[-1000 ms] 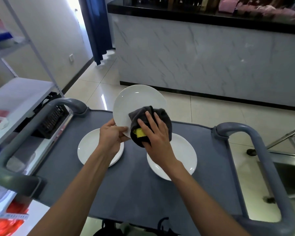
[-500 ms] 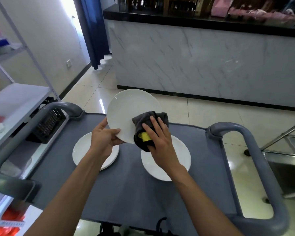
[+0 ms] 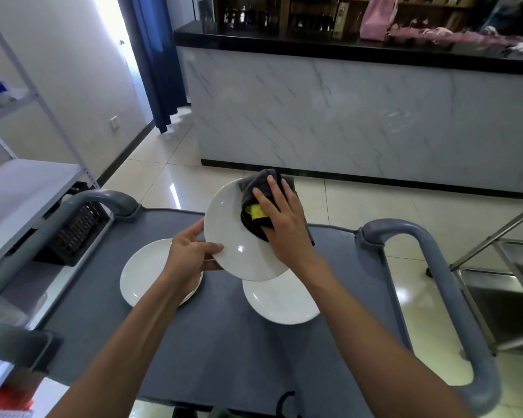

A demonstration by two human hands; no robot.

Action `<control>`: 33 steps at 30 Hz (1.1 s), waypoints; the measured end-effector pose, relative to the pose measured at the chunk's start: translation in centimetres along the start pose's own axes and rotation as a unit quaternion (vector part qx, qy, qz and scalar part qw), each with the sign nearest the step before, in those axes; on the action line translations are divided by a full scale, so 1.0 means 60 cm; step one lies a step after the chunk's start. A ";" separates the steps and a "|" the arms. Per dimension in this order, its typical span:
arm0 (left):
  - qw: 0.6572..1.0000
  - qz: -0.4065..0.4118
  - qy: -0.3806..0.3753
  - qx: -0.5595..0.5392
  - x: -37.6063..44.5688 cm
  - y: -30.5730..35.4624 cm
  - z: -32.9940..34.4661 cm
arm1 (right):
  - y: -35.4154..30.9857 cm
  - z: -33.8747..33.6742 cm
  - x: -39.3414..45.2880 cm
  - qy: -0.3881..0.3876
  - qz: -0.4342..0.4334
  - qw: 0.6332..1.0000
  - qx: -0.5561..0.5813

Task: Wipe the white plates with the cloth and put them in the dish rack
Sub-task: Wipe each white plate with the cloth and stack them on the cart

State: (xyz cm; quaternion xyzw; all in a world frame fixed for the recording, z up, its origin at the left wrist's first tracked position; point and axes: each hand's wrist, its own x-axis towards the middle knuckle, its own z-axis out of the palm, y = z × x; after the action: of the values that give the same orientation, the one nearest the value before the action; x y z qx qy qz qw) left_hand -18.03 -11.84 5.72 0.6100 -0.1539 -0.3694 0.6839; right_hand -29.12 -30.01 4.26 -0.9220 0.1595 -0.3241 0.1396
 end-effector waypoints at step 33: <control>0.999 0.016 -0.017 0.031 -0.012 -0.014 -0.003 | -0.062 0.022 -0.047 -0.034 0.002 0.996 0.080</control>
State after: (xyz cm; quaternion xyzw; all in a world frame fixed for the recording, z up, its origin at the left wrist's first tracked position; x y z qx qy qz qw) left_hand -18.67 -11.20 5.08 0.6217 -0.1868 -0.3637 0.6681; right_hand -29.58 -25.35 3.06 -0.9180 0.1297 -0.3043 0.2187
